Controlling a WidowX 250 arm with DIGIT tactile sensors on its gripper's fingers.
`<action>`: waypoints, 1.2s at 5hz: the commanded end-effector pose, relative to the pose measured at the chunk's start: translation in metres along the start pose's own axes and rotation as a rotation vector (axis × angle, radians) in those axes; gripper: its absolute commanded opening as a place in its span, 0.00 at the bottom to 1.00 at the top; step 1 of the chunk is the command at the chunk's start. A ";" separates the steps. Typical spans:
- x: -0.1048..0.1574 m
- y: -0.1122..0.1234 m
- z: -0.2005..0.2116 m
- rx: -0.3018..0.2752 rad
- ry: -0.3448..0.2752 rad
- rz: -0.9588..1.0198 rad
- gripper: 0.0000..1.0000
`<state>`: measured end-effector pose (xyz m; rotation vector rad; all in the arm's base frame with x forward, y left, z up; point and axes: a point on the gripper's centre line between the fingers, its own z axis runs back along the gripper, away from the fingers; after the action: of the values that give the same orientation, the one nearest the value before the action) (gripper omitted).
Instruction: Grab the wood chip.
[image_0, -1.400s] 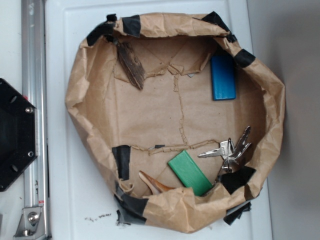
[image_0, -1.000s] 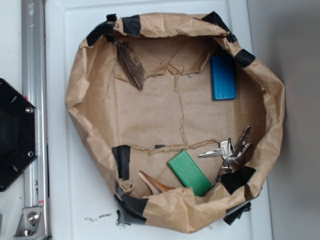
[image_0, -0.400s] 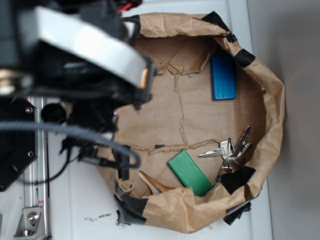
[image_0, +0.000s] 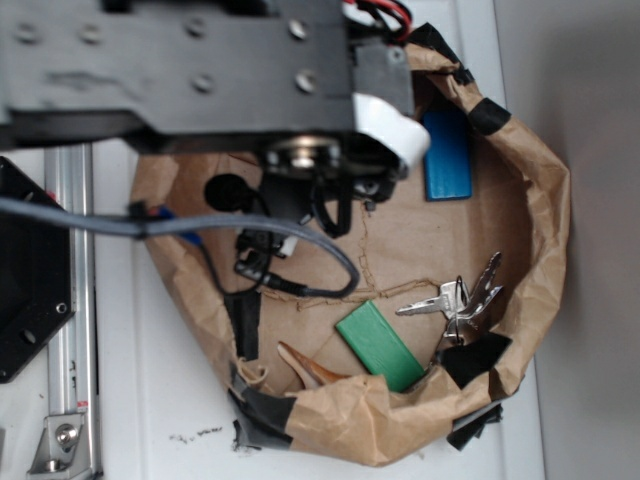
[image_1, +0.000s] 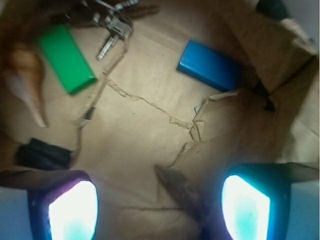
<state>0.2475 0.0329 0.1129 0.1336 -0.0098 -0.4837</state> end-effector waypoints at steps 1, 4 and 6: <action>0.007 -0.013 -0.027 0.012 -0.017 -0.112 1.00; -0.018 0.018 -0.055 0.060 0.029 0.016 1.00; -0.026 0.014 -0.070 0.037 0.044 -0.069 1.00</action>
<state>0.2323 0.0636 0.0397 0.1658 0.0547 -0.5672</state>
